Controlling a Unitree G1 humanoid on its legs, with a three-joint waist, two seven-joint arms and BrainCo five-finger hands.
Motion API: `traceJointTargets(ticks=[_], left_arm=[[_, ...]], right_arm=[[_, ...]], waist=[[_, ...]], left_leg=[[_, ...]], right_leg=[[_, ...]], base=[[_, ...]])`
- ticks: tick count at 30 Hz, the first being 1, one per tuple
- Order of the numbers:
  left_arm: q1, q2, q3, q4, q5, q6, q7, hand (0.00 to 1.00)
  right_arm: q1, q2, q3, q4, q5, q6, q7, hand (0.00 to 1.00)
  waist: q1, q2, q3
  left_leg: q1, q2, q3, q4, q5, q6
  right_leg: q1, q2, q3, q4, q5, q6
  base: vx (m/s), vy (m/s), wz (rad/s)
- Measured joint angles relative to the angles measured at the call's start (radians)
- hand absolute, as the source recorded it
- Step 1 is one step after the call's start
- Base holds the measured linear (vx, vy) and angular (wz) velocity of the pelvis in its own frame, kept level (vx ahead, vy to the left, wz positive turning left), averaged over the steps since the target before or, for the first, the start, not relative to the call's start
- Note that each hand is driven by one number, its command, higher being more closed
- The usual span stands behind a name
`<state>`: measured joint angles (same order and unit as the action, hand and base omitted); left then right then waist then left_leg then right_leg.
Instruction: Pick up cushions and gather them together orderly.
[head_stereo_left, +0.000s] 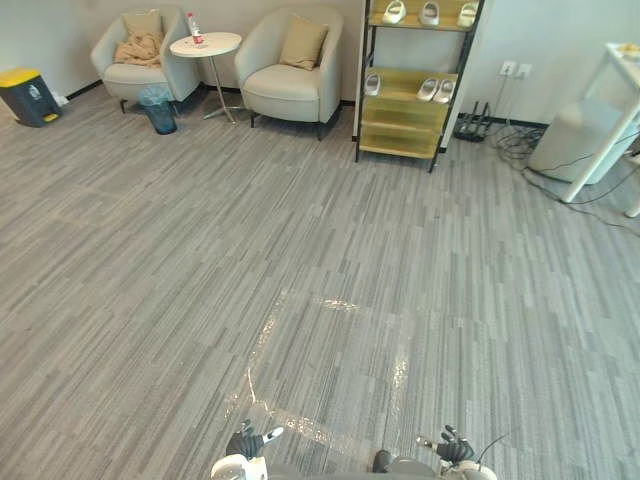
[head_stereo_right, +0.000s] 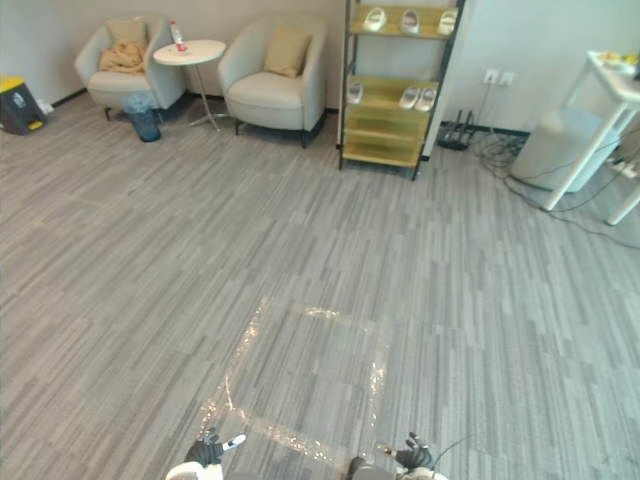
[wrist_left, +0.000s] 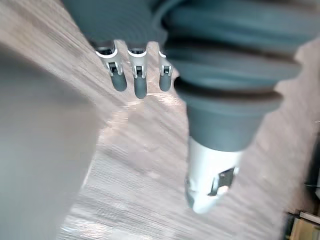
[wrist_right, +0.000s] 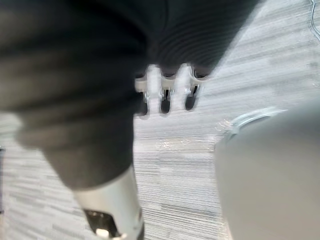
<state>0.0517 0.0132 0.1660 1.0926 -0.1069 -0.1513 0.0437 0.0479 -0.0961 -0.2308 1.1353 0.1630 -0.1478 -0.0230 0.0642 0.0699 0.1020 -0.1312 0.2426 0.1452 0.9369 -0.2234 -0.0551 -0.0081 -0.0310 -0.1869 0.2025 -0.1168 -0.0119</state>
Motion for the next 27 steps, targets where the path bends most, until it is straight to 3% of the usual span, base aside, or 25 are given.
traceJointTargets(ticks=[2,4,5,6,7,8,10,11,14,15,17,18,19,20,21,22,24,25,26,27], left_arm=[[-0.003,0.014,-0.031,-0.001,-0.004,-0.008,-0.001,0.0],[-0.006,0.02,-0.038,-0.003,-0.003,-0.013,-0.002,0.0],[-0.01,0.02,-0.039,-0.003,-0.003,-0.012,0.0,0.0],[-0.011,0.015,-0.035,-0.004,-0.004,-0.012,0.001,0.0],[-0.012,0.014,-0.033,-0.004,-0.004,-0.012,0.001,0.0],[-0.014,0.021,-0.033,-0.015,-0.001,-0.009,-0.002,0.0],[-0.024,0.035,-0.033,-0.015,-0.001,-0.008,-0.005,0.0],[-0.029,0.042,-0.025,-0.021,-0.001,-0.005,-0.005,0.0],[-0.025,0.044,-0.031,-0.018,-0.001,0.002,-0.007,0.0],[-0.022,0.039,-0.075,0.005,-0.001,0.006,-0.007,0.0],[-0.028,0.044,-0.103,0.013,-0.001,0.007,-0.008,0.0],[-0.031,0.059,-0.125,0.023,-0.002,0.01,-0.006,0.0],[-0.033,0.064,-0.128,0.026,-0.002,0.01,-0.006,0.0],[-0.033,0.064,-0.128,0.026,-0.002,0.01,-0.006,0.0],[-0.032,0.072,-0.147,0.029,-0.002,0.011,-0.005,0.0],[-0.033,0.074,-0.149,0.029,-0.002,0.011,-0.006,0.0],[-0.035,0.081,-0.155,0.029,-0.002,0.011,-0.006,0.0],[-0.03,0.084,-0.156,0.029,-0.002,0.011,-0.007,0.0],[-0.029,0.085,-0.156,0.029,-0.002,0.011,-0.007,0.0],[-0.026,0.089,-0.153,0.032,-0.003,0.011,-0.007,0.0]], right_arm=[[-0.005,-0.001,-0.003,0.022,0.014,0.002,-0.007,0.0],[-0.008,0.003,-0.004,0.021,0.014,0.002,-0.014,0.0],[-0.01,0.004,-0.008,0.019,0.014,0.002,-0.018,0.0],[-0.012,0.009,-0.013,0.017,0.014,0.001,-0.02,0.0],[-0.011,0.011,-0.012,0.017,0.014,0.001,-0.02,0.0],[-0.01,0.027,0.004,0.017,0.013,0.001,-0.023,0.0],[-0.009,0.05,0.002,0.018,0.013,0.001,-0.023,0.0],[-0.013,0.072,0.008,0.011,0.011,0.0,-0.022,0.0],[-0.007,0.077,0.003,0.011,0.005,0.0,-0.018,0.0],[-0.006,0.06,-0.002,0.015,0.001,0.0,-0.016,0.0],[-0.012,0.058,-0.003,0.014,-0.005,0.001,-0.016,0.0],[-0.016,0.057,-0.004,0.015,-0.007,0.0,-0.014,0.0],[-0.016,0.054,-0.003,0.017,-0.007,0.001,-0.014,0.0],[-0.016,0.054,-0.003,0.017,-0.007,0.001,-0.014,0.0],[-0.021,0.053,-0.001,0.018,-0.008,0.001,-0.013,0.0],[-0.024,0.052,-0.001,0.018,-0.008,0.001,-0.012,0.0],[-0.038,0.053,0.002,0.018,-0.009,0.0,-0.008,0.0],[-0.037,0.051,0.004,0.019,-0.009,0.0,-0.006,0.0],[-0.035,0.051,0.004,0.019,-0.009,0.0,-0.006,0.0],[-0.026,0.051,0.005,0.022,-0.009,0.001,-0.005,0.0]], waist=[[0.0,-0.013,0.007],[0.0,-0.021,0.011],[0.003,-0.023,0.012],[0.008,-0.022,0.012],[0.013,-0.023,0.012],[0.029,-0.047,0.001],[0.027,-0.075,-0.002],[0.043,-0.095,0.001],[0.046,-0.095,-0.02],[0.045,-0.063,-0.045],[0.044,-0.065,-0.041],[0.042,-0.078,-0.033],[0.04,-0.074,-0.023],[0.04,-0.074,-0.023],[0.035,-0.072,-0.023],[0.033,-0.07,-0.021],[0.022,-0.064,-0.017],[0.017,-0.068,-0.018],[0.015,-0.07,-0.018],[0.01,-0.097,-0.018]], left_leg=[[-0.058,-0.031,0.071,-0.131,-0.041,-0.001],[-0.081,-0.068,0.087,-0.296,-0.036,0.002],[-0.082,-0.113,0.088,-0.503,0.003,-0.002],[-0.079,-0.152,0.067,-0.715,0.108,0.001],[-0.078,-0.159,0.057,-0.734,0.142,0.002],[-0.064,-0.186,0.05,-0.757,0.241,0.035],[-0.062,-0.203,0.064,-0.726,0.223,0.059],[-0.082,-0.2,0.098,-0.632,0.189,0.084],[-0.044,-0.209,0.109,-0.624,0.151,0.098],[0.013,-0.204,0.096,-0.681,0.077,0.086],[0.059,-0.221,0.103,-0.711,0.069,0.09],[0.121,-0.243,0.105,-0.738,0.058,0.103],[0.18,-0.25,0.102,-0.769,0.05,0.104],[0.183,-0.25,0.102,-0.771,0.049,0.104],[0.247,-0.239,0.1,-0.817,0.049,0.103],[0.256,-0.233,0.099,-0.822,0.049,0.103],[0.274,-0.196,0.092,-0.828,0.049,0.103],[0.276,-0.195,0.09,-0.827,0.042,0.091],[0.277,-0.198,0.089,-0.826,0.038,0.083],[0.286,-0.225,0.067,-0.819,0.015,0.049]], right_leg=[[0.082,-0.015,-0.009,-0.085,0.001,0.003],[0.114,-0.026,-0.017,-0.122,-0.003,0.012],[0.139,-0.034,-0.023,-0.148,-0.01,0.025],[0.167,-0.035,-0.023,-0.171,-0.027,0.041],[0.174,-0.036,-0.021,-0.176,-0.032,0.044],[0.204,-0.052,-0.007,-0.186,-0.053,0.072],[0.211,-0.076,-0.007,-0.186,-0.053,0.086],[0.221,-0.093,0.009,-0.164,-0.019,0.112],[0.206,-0.105,0.028,-0.064,-0.001,0.116],[0.131,-0.103,0.049,0.122,-0.008,0.127],[0.065,-0.128,0.063,0.308,-0.012,0.142],[-0.007,-0.17,0.05,0.502,-0.02,0.138],[-0.036,-0.182,0.022,0.574,-0.062,0.112],[-0.038,-0.182,0.019,0.575,-0.065,0.111],[-0.065,-0.165,-0.043,0.531,-0.132,0.084],[-0.069,-0.157,-0.058,0.507,-0.142,0.079],[-0.101,-0.099,-0.126,0.249,-0.134,0.058],[-0.117,-0.078,-0.122,0.11,-0.07,0.058],[-0.12,-0.074,-0.118,0.083,-0.046,0.055],[-0.136,-0.076,-0.065,0.032,0.09,0.014]], base=[[0.32,-0.136,0.09],[0.26,-0.028,0.11],[0.36,0.055,0.11],[0.38,0.093,0.05],[0.5,0.163,-0.12],[0.48,0.128,-0.1],[0.47,0.095,-0.01],[0.4,0.103,-0.03],[0.34,0.142,0.0],[0.34,0.174,-0.03],[0.31,0.158,0.01],[0.29,0.112,0.08],[0.24,0.084,0.07],[0.33,0.068,0.04],[0.2,0.034,0.03],[0.33,0.014,0.1],[0.25,-0.068,0.13],[0.16,-0.065,0.11],[0.22,-0.112,0.22],[0.22,-0.158,0.29]])
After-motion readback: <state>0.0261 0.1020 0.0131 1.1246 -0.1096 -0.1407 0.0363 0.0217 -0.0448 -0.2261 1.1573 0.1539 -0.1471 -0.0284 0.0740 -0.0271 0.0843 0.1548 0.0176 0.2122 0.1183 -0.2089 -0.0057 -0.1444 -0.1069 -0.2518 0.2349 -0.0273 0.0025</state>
